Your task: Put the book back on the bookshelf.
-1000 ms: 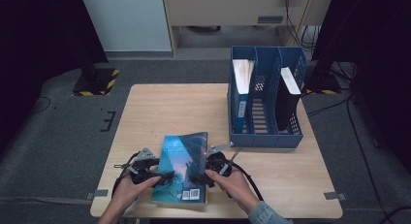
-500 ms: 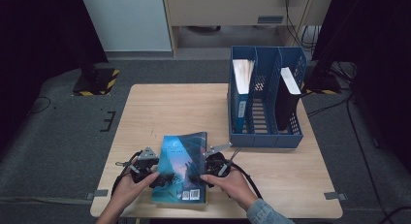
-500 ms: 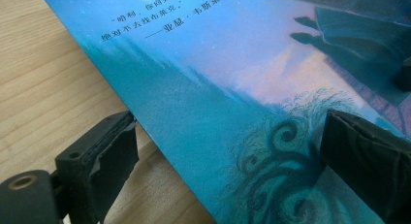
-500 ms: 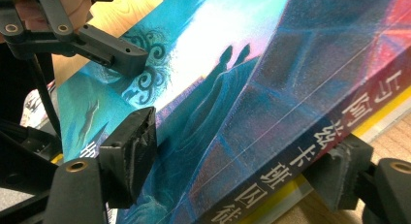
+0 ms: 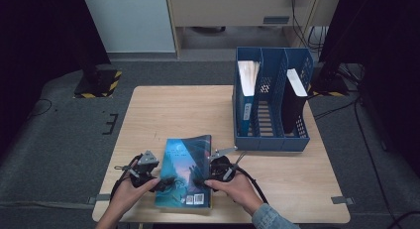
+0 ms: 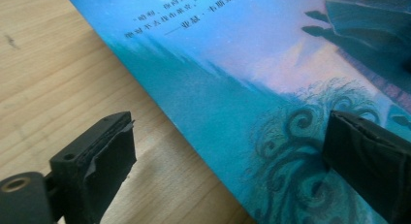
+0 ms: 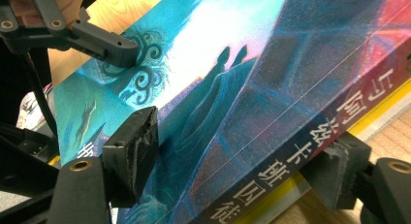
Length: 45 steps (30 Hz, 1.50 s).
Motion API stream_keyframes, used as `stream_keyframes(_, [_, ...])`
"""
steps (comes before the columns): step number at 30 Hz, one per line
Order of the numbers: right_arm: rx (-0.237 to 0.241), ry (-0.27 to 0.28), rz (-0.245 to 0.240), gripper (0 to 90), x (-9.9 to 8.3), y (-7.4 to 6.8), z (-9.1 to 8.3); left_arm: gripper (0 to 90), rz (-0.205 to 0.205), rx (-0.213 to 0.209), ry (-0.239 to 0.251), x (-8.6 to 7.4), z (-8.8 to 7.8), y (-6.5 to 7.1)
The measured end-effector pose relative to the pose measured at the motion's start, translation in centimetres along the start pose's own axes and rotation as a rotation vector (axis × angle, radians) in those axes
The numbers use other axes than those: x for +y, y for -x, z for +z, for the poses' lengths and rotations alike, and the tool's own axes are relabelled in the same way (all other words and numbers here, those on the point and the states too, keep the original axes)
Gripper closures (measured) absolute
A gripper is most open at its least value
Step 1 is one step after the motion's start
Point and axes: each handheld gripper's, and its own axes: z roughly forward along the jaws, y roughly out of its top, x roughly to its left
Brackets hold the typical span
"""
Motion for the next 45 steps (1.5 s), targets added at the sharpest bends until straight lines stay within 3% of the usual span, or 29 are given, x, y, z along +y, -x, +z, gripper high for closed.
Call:
stream_keyframes(10, [-0.004,-0.011,-0.005,27.6,0.2,0.0,0.0,0.7,-0.052,-0.082,-0.025,0.1,0.8,-0.3])
stream_keyframes(13, [-0.001,-0.022,-0.003,27.8,0.3,0.0,0.0,0.9,-0.047,-0.111,-0.025,0.2,1.1,-0.4])
stream_keyframes(20, [0.003,-0.042,0.004,29.1,0.7,0.1,0.0,1.8,-0.056,-0.120,-0.049,0.5,1.1,-0.6])
stream_keyframes(24, [0.003,-0.072,0.014,30.3,1.1,0.2,0.0,16.7,-0.078,-0.102,-0.045,0.8,0.3,-1.2])
stream_keyframes(26, [0.006,-0.083,0.018,32.1,1.3,0.2,0.0,30.8,-0.093,-0.090,-0.040,1.0,-0.2,-1.7])
stream_keyframes(27, [0.010,-0.089,0.020,33.5,1.5,0.2,0.0,38.3,-0.087,-0.084,-0.035,1.1,-0.4,-1.9])
stream_keyframes(33, [0.030,-0.092,0.006,42.8,2.3,-0.2,0.1,62.7,-0.093,-0.083,-0.029,1.6,-1.0,-2.5])
stream_keyframes(40, [0.024,-0.109,-0.021,48.2,3.7,-0.8,-0.4,72.3,-0.084,-0.066,-0.059,2.3,-1.7,-2.5])
stream_keyframes(45, [0.014,-0.102,-0.037,51.8,4.7,-0.9,-0.9,76.2,-0.068,-0.042,-0.035,3.3,-2.7,-2.5])
